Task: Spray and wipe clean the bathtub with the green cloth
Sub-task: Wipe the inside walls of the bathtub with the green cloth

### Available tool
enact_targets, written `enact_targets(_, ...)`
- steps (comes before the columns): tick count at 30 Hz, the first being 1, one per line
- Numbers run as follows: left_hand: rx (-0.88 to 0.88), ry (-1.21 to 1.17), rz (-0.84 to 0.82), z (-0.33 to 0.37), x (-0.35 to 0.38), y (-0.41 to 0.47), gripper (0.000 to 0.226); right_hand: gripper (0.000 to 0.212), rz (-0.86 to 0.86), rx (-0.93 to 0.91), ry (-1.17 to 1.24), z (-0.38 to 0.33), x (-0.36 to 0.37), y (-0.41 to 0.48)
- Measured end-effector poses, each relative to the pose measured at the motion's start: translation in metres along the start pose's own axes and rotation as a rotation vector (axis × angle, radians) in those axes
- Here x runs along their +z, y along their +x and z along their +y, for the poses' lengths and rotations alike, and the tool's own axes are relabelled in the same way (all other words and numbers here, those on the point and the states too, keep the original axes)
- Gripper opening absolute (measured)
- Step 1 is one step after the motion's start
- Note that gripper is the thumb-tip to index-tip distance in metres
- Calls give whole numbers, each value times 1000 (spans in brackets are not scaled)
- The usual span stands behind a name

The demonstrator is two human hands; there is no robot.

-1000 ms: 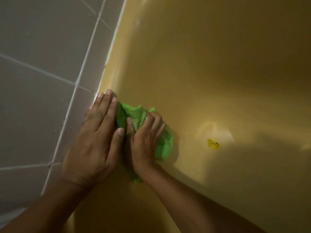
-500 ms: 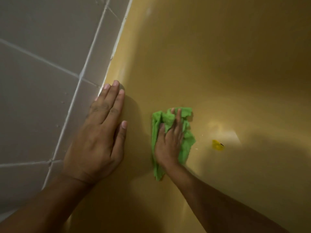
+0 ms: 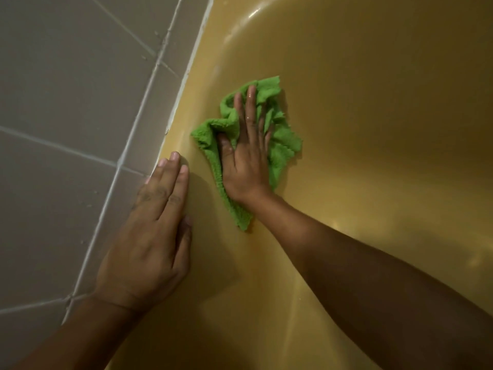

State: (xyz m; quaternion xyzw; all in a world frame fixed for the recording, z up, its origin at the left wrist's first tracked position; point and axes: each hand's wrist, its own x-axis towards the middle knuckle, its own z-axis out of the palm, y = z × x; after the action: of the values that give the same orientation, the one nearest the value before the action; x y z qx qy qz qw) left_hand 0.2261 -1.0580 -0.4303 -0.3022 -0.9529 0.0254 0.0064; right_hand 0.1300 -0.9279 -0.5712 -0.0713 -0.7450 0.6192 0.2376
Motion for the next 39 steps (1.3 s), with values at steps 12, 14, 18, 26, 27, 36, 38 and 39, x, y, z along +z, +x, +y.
enact_targets(12,13,39,-11,-2,1,20,69,32,356,249,-201,71,6,-19)
enact_targets(14,13,33,-13,-1,1,23,69,26,359,272,-202,69,6,-20)
enact_targets(18,11,13,-25,-1,1,28,68,27,350,208,-145,47,8,-17)
enact_targets(26,-1,-26,-16,-3,2,32,67,62,451,167,117,27,2,-14)
enact_targets(27,-2,-24,-18,-3,2,32,66,69,479,203,103,31,0,-17)
enact_targets(36,14,-13,-25,-6,3,32,68,82,176,748,-144,51,0,-56)
enact_targets(38,9,-8,-20,-5,3,32,68,83,135,770,-32,48,10,-66)
enact_targets(39,7,-9,-19,-5,3,33,68,83,150,757,10,46,16,-71)
